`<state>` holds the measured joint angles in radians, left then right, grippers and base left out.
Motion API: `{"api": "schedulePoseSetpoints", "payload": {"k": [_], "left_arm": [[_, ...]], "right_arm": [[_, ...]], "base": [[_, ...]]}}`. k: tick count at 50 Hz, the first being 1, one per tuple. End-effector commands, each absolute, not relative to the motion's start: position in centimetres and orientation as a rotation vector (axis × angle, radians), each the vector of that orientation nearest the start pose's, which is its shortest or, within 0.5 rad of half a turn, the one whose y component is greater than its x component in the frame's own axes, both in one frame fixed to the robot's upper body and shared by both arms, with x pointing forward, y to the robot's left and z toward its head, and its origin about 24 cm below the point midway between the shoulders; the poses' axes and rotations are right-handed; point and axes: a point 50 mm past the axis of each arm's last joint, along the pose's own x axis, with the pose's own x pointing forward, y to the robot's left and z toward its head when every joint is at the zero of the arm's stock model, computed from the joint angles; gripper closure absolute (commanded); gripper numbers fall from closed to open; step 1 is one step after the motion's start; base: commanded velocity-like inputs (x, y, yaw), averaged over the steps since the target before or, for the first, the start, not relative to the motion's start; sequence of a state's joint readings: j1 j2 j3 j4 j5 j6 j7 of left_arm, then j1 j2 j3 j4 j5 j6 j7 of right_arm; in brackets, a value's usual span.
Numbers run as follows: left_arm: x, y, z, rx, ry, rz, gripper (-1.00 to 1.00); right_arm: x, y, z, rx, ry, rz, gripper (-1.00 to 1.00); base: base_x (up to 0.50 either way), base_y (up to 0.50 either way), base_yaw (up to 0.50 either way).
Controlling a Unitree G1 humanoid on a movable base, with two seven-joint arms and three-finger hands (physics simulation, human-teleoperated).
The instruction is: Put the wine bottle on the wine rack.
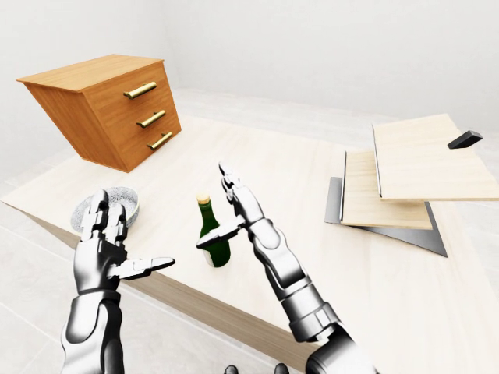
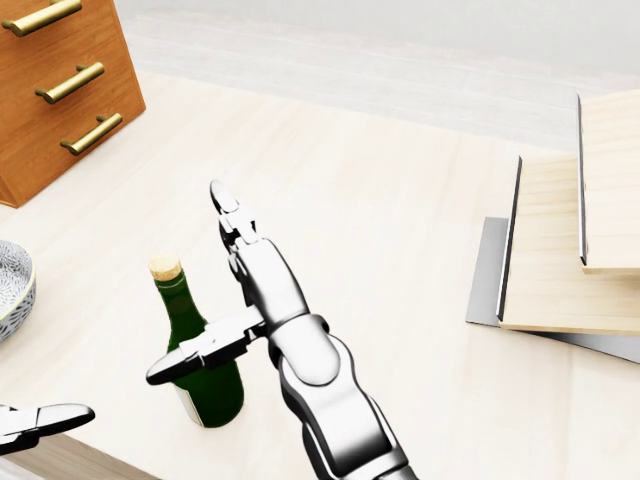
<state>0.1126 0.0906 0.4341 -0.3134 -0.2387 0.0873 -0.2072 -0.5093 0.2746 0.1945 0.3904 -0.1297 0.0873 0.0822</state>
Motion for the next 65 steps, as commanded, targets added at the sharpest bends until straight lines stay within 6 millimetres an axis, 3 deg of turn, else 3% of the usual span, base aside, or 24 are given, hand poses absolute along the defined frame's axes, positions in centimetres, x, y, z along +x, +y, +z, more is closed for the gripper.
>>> {"api": "schedulePoseSetpoints", "payload": {"k": [1,39,65], "left_arm": [[20.9,25.7,9.4,-0.048,-0.185,0.197,-1.0],[20.9,25.6,9.3,-0.048,-0.183,0.195,-1.0],[20.9,25.7,9.3,-0.051,-0.184,0.199,-1.0]], "right_arm": [[31.5,1.7,9.0,-0.015,-0.004,0.512,-1.0],[33.0,2.1,10.5,-0.02,-0.02,0.522,-1.0],[33.1,3.3,9.8,-0.016,0.016,0.567,-1.0]], "base": [[0.0,0.0,0.0],[0.0,0.0,0.0],[0.0,0.0,0.0]]}}
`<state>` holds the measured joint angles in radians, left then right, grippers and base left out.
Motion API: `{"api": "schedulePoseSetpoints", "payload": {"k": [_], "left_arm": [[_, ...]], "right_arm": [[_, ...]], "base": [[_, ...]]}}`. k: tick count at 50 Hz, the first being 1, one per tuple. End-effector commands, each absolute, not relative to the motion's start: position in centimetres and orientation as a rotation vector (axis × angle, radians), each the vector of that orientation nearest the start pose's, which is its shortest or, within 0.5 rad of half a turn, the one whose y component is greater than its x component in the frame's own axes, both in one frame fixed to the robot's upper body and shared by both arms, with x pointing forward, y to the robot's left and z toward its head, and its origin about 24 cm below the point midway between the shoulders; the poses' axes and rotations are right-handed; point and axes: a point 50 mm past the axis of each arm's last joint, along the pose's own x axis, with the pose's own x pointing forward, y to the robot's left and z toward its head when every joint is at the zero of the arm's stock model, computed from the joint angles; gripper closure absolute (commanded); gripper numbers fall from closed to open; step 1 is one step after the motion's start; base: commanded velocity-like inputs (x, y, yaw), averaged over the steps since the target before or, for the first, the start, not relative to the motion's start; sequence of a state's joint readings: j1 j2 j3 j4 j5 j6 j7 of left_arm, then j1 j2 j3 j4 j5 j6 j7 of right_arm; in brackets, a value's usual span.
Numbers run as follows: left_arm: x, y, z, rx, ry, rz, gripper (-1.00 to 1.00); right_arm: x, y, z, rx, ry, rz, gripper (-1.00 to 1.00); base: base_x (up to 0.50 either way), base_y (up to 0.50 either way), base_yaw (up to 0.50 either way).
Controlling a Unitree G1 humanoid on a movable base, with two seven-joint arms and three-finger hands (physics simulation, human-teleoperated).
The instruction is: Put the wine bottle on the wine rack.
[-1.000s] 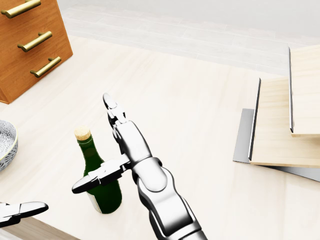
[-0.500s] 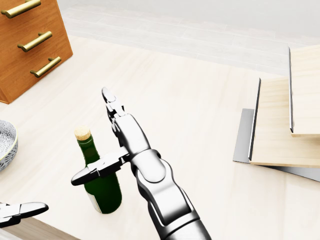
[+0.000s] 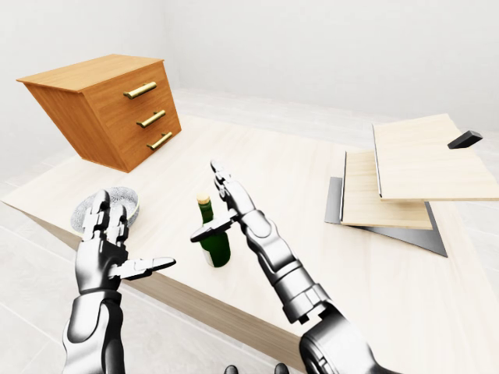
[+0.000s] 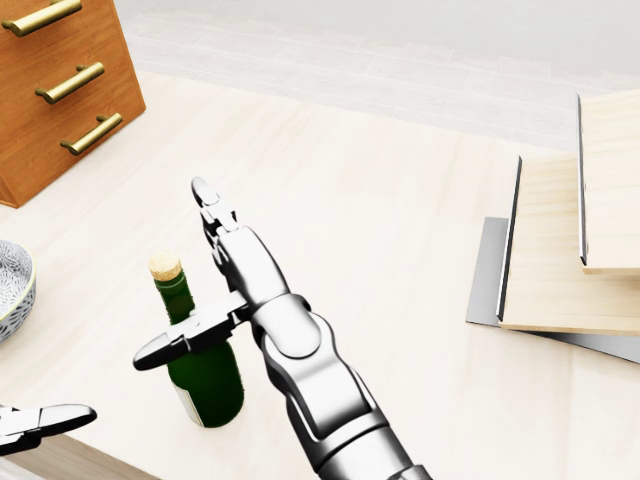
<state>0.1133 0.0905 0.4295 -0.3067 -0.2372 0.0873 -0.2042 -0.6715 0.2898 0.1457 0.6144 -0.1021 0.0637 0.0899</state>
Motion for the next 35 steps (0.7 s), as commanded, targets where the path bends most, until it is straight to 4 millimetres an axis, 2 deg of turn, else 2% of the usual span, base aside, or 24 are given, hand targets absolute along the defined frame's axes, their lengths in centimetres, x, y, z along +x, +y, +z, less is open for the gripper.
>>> {"api": "schedulePoseSetpoints", "payload": {"k": [1,20,22,23,24,35], "left_arm": [[20.92,25.65,9.31,-0.051,-0.183,0.199,-1.0],[20.97,25.7,9.17,-0.053,-0.177,0.2,-1.0],[20.96,25.71,9.22,-0.053,-0.179,0.2,-1.0],[20.98,25.71,9.2,-0.053,-0.178,0.2,-1.0],[21.01,25.74,9.14,-0.055,-0.176,0.2,-1.0],[20.98,25.71,9.05,-0.055,-0.172,0.199,-1.0]], "right_arm": [[33.06,3.34,9.86,-0.015,0.016,0.569,-1.0],[32.79,3.87,9.89,-0.004,0.017,0.595,-1.0],[32.77,3.87,9.96,-0.001,0.014,0.596,-0.04],[32.76,3.88,9.99,-0.001,0.012,0.597,0.62],[32.75,3.9,10.03,0.0,0.012,0.599,1.0],[32.52,3.91,9.7,0.008,0.015,0.604,1.0]], "base": [[0.0,0.0,0.0],[0.0,0.0,0.0],[0.0,0.0,0.0],[0.0,0.0,0.0],[0.0,0.0,0.0],[0.0,0.0,0.0]]}}
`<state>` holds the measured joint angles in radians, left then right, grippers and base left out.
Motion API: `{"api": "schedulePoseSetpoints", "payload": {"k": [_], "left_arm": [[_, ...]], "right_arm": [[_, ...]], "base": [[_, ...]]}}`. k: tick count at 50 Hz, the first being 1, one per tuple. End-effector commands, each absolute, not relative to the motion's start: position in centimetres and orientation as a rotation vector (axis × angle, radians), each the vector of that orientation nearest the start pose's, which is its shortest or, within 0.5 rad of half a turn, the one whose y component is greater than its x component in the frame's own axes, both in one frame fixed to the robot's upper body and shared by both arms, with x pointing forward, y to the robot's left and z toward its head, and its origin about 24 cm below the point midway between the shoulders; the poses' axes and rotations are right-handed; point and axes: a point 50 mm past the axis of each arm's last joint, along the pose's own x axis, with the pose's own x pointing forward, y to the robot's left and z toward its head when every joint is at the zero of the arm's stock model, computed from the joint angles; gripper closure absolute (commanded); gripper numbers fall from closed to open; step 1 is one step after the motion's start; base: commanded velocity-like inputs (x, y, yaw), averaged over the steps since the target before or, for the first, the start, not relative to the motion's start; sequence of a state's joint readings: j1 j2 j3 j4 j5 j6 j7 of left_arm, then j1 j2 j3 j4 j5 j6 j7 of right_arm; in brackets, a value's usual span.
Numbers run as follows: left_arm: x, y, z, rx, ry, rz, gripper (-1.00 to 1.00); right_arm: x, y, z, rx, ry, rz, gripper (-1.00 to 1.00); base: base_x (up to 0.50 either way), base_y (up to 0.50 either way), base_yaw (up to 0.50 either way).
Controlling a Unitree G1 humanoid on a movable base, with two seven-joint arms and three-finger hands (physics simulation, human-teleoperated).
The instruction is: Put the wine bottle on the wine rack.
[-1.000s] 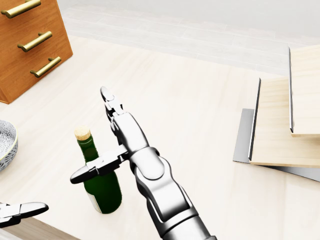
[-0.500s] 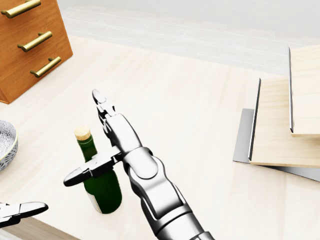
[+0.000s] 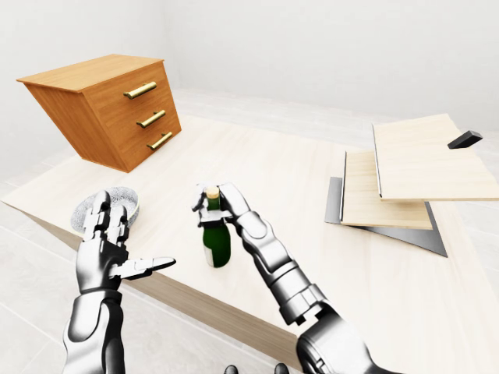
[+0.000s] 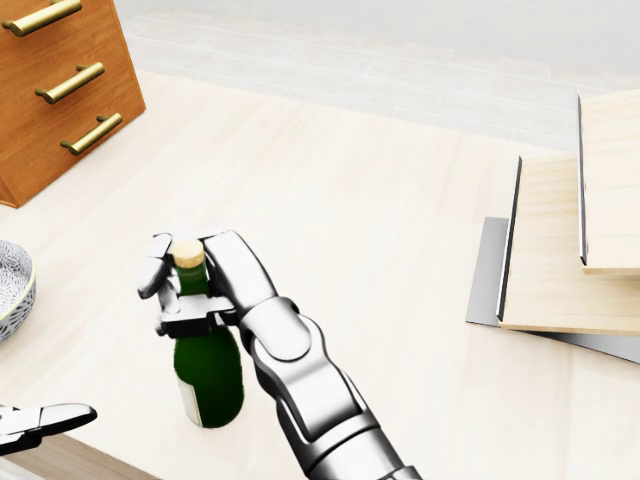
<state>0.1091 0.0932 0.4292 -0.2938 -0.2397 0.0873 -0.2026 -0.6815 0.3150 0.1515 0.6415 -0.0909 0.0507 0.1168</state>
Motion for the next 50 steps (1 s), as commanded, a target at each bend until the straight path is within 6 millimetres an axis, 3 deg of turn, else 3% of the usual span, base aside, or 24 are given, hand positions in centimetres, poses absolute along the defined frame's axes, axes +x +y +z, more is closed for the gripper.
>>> {"api": "schedulePoseSetpoints", "payload": {"k": [1,22,34,50], "left_arm": [[21.0,25.7,9.0,-0.055,-0.172,0.199,-1.0],[21.1,25.6,9.0,-0.056,-0.169,0.195,-1.0],[21.2,25.3,9.0,-0.058,-0.171,0.188,-1.0],[21.4,25.0,8.4,-0.061,-0.145,0.178,-1.0]], "right_arm": [[32.5,3.9,9.7,0.008,0.015,0.604,1.0],[32.2,3.4,10.2,0.021,-0.002,0.595,1.0],[32.7,1.7,13.0,0.044,-0.129,0.549,1.0],[34.3,-2.1,17.0,0.109,-0.269,0.434,1.0]], "base": [[0.0,0.0,0.0],[0.0,0.0,0.0],[0.0,0.0,0.0],[0.0,0.0,0.0]]}}
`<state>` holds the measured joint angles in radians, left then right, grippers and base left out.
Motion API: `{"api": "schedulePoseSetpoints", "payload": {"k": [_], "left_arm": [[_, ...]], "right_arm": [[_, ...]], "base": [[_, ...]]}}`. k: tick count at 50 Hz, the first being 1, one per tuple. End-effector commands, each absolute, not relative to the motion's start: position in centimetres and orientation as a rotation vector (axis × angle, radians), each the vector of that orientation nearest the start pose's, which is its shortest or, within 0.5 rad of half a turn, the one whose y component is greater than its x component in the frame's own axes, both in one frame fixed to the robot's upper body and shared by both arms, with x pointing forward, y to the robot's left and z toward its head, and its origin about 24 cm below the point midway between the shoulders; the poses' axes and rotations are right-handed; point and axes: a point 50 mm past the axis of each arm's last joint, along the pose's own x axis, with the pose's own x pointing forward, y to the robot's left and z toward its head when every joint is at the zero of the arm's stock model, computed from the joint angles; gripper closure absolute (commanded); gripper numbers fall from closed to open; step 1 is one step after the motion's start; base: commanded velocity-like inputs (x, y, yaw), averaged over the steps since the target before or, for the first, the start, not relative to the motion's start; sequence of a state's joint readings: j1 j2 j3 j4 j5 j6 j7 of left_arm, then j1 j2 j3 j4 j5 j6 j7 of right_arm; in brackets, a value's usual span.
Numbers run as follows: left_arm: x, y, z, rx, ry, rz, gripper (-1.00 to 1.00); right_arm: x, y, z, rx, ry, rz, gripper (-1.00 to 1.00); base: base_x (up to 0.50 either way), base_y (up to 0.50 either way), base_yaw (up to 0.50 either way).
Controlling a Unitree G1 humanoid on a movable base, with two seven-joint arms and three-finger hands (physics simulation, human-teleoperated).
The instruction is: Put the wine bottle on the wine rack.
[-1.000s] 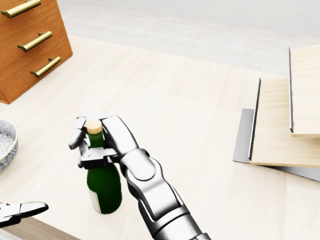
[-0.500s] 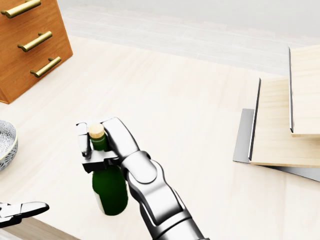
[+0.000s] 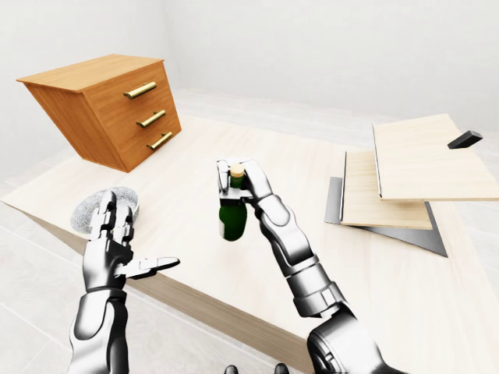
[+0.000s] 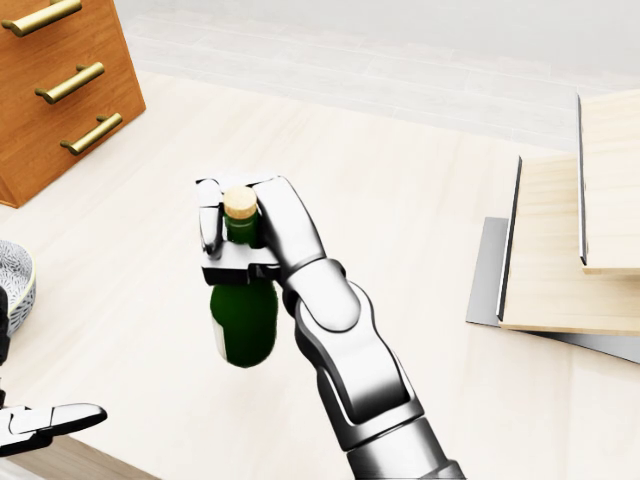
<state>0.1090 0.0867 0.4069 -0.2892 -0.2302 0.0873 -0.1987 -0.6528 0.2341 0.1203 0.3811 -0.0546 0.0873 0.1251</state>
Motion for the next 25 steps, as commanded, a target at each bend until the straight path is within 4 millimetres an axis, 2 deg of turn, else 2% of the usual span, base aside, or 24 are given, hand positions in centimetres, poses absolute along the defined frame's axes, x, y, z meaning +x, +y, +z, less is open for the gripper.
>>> {"api": "schedulePoseSetpoints", "payload": {"k": [1,13,19,21,24,25], "left_arm": [[21.4,25.0,8.4,-0.061,-0.143,0.177,-1.0],[21.6,24.9,8.2,-0.063,-0.135,0.175,-1.0],[21.6,24.9,8.2,-0.062,-0.136,0.174,-1.0],[21.6,24.9,8.2,-0.062,-0.136,0.174,-1.0],[21.7,24.8,8.1,-0.063,-0.133,0.173,-1.0],[21.7,24.8,8.1,-0.063,-0.133,0.173,-1.0]], "right_arm": [[34.3,-2.2,17.1,0.111,-0.272,0.431,1.0],[35.2,-5.0,19.9,0.165,-0.36,0.349,1.0],[36.2,-7.0,20.6,0.212,-0.362,0.291,1.0],[36.2,-7.0,20.5,0.212,-0.36,0.291,1.0],[36.9,-8.7,21.2,0.288,-0.362,0.264,1.0],[36.9,-8.7,21.1,0.289,-0.358,0.265,1.0]], "base": [[0.0,0.0,0.0],[0.0,0.0,0.0],[0.0,0.0,0.0],[0.0,0.0,0.0],[0.0,0.0,0.0],[0.0,0.0,0.0]]}}
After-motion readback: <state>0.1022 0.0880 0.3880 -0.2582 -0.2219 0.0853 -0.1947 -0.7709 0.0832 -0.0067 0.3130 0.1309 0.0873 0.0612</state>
